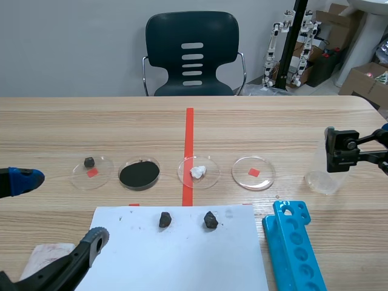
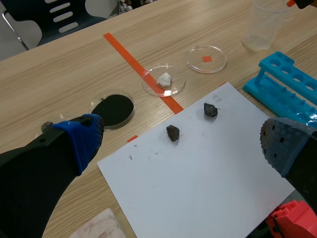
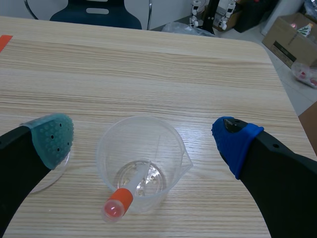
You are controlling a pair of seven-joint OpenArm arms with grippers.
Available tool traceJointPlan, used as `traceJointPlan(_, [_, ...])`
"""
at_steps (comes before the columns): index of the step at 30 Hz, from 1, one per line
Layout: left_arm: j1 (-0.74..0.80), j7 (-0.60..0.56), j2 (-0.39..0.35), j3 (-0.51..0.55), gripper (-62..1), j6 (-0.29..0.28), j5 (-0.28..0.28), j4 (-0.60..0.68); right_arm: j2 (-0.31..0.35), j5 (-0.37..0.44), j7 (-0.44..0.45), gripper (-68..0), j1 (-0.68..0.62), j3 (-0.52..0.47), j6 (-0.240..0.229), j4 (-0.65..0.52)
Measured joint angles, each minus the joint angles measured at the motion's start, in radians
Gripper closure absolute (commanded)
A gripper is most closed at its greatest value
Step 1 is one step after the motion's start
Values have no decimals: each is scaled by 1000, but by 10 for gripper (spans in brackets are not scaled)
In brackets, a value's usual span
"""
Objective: Return to the home posture
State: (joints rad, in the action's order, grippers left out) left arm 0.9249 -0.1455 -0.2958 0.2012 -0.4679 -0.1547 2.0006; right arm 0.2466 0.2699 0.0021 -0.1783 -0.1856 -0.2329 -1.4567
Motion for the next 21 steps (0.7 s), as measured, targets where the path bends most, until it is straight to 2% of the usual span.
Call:
traceJointPlan(12, [0, 0, 0, 0, -623, 0, 0, 0, 0, 0, 0, -578, 0, 0, 0, 0])
traceJointPlan(14, [0, 0, 0, 0, -623, 19, -5, 0, 0, 0, 0, -578, 0, 0, 0, 0])
traceJointPlan(16, [-8, 5, 2, 0, -623, 75, -5, 0, 0, 0, 0, -578, 0, 0, 0, 0])
traceJointPlan(17, [-18, 17, 2, 1, -623, 84, -7, 0, 0, 0, 0, -578, 0, 0, 0, 0])
traceJointPlan(21, [-55, 104, 2, 2, -623, 74, -2, 2, 0, 0, 0, -578, 0, 0, 0, 0])
